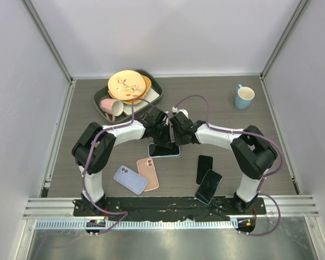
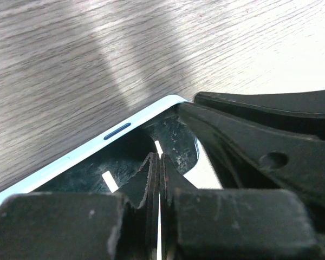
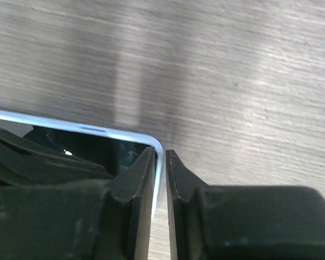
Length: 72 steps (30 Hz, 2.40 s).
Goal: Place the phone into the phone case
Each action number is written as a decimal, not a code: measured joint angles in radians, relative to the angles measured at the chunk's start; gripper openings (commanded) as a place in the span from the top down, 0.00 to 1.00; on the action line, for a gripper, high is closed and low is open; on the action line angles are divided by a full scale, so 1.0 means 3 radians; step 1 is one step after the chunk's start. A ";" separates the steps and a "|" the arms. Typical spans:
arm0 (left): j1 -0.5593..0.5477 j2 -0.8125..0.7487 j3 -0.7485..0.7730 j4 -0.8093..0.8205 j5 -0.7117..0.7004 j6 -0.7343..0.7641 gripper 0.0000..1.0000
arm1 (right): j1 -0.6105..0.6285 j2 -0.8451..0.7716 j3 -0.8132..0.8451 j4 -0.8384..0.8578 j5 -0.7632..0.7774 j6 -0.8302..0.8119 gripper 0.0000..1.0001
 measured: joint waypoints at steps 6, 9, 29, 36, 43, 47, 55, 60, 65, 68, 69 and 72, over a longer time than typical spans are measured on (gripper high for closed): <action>0.0001 -0.0177 -0.0210 0.0120 -0.0076 0.0041 0.98 | -0.0081 -0.0356 -0.0278 -0.0066 -0.0201 0.0079 0.50; 0.0004 -0.0317 -0.0379 0.0173 -0.0099 0.0043 0.95 | -0.0249 -0.0666 -0.0425 -0.0010 -0.0498 0.0169 0.41; 0.0024 -0.1539 -0.1649 0.1260 0.0342 -0.0295 0.26 | -0.1836 -0.2893 -0.1874 0.0441 -0.1523 0.0999 0.18; 0.0061 -0.1474 -0.1841 0.1926 0.0640 -0.0684 0.23 | -0.1901 -0.2970 -0.1946 -0.0083 -0.1389 0.1016 0.22; 0.0061 -0.1268 -0.1841 0.2246 0.0797 -0.0872 0.24 | -0.1904 -0.2862 -0.1947 -0.0337 -0.1223 0.0907 0.21; 0.0061 -0.1268 -0.1840 0.2223 0.0801 -0.0853 0.25 | -0.1904 -0.2609 -0.1934 -0.0375 -0.1208 0.0816 0.21; 0.0061 -0.1342 -0.1668 0.1530 0.0554 -0.0483 0.28 | -0.1904 -0.2162 -0.1930 -0.0348 -0.1278 0.0693 0.21; 0.0058 -0.1518 -0.1335 0.0631 0.0128 -0.0043 0.28 | -0.1902 -0.2078 -0.1888 -0.0320 -0.1298 0.0605 0.21; 0.0031 -0.1651 -0.0930 -0.0345 -0.0484 0.0367 0.32 | -0.1820 -0.1972 -0.1638 -0.0327 -0.1236 0.0455 0.20; 0.0024 -0.1651 -0.0764 -0.0771 -0.0765 0.0523 0.36 | -0.1715 -0.1918 -0.1480 -0.0301 -0.1207 0.0375 0.21; 0.0022 -0.1649 -0.0743 -0.0902 -0.0847 0.0576 0.37 | -0.1677 -0.1886 -0.1438 -0.0286 -0.1202 0.0360 0.21; 0.0003 -0.1626 -0.0745 -0.1120 -0.0969 0.0679 0.42 | -0.1550 -0.1768 -0.1348 -0.0248 -0.1186 0.0333 0.19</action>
